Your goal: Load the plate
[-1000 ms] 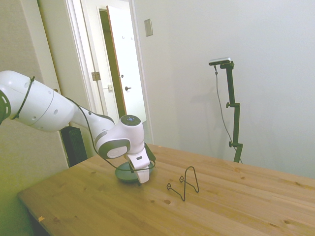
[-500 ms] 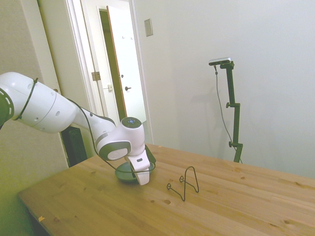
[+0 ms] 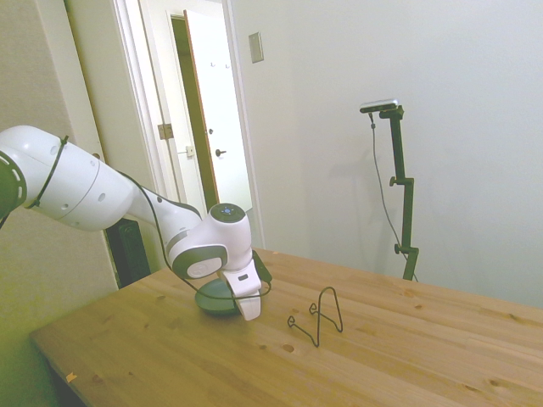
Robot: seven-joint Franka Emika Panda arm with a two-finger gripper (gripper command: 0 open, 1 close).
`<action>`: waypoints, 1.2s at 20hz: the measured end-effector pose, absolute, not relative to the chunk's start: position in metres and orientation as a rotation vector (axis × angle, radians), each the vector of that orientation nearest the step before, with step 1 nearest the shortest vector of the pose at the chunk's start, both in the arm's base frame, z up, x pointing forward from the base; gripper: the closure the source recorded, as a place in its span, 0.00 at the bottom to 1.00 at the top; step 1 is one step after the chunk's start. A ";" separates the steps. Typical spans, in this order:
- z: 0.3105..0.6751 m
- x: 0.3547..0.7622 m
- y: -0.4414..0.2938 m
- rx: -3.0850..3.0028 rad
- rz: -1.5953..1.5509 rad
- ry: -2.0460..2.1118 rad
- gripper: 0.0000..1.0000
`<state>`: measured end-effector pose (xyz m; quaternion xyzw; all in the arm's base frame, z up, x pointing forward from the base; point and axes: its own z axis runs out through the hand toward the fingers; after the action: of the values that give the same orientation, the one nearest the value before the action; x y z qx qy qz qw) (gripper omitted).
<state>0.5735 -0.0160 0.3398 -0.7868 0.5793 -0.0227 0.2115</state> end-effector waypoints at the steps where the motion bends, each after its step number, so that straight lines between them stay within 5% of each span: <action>1: 0.343 0.572 -0.019 -2.193 -0.075 1.619 1.00; 15: 0.505 0.519 -0.057 -2.318 -0.638 1.933 1.00; 24: 0.523 0.526 -0.065 -2.510 -1.010 2.068 1.00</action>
<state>0.5261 -0.0651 0.5232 -0.7307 0.6020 -0.2940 -0.1316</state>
